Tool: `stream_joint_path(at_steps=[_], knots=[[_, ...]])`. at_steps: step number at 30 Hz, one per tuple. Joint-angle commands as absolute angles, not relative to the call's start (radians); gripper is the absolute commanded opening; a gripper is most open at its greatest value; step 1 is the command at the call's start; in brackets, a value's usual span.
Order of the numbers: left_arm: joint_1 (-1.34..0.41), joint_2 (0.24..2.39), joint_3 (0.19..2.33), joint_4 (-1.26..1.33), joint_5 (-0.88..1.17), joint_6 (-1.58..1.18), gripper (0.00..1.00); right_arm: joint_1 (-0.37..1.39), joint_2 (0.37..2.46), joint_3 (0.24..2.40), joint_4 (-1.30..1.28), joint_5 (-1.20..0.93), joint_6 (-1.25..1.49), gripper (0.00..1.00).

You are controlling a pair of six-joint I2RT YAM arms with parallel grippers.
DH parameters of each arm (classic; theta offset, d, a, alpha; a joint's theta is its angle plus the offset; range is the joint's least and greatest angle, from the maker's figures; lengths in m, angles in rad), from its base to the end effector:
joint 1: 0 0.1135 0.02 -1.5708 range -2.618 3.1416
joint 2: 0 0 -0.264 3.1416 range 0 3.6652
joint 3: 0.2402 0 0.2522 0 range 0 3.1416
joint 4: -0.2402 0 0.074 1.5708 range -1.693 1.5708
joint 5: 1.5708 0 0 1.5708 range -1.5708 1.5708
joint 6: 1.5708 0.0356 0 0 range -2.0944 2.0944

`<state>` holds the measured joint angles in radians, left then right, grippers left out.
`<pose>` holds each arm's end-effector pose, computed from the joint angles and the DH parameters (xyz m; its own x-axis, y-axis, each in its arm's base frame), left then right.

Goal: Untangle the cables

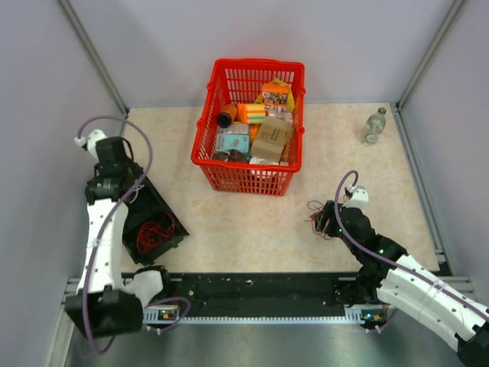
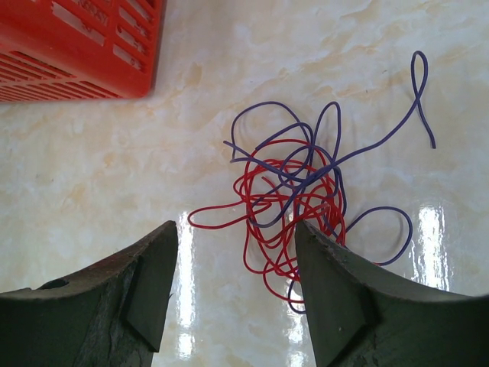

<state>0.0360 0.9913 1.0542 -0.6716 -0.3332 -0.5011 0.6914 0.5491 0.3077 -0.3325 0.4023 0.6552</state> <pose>0.2039 0.0190 0.3481 -0.3560 -0.4671 -0.8094 -0.5395 0.8099 -0.2301 0.1142 0.0764 0.1930 -0.5348 0.2852 -0.7954 -0.0095 0.9392 0.3432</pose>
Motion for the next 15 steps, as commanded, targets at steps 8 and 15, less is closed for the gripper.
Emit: stream_joint_path(at_steps=[8, 15], knots=[[0.434, 1.523, 1.258, -0.296, -0.104, -0.661, 0.00, 0.689, 0.589, 0.295, -0.232, 0.367, 0.641, 0.62], [0.448, 1.785, 1.410, -0.337, -0.176, -0.652, 0.00, 0.687, 0.560, 0.288, -0.239, 0.371, 0.629, 0.62]])
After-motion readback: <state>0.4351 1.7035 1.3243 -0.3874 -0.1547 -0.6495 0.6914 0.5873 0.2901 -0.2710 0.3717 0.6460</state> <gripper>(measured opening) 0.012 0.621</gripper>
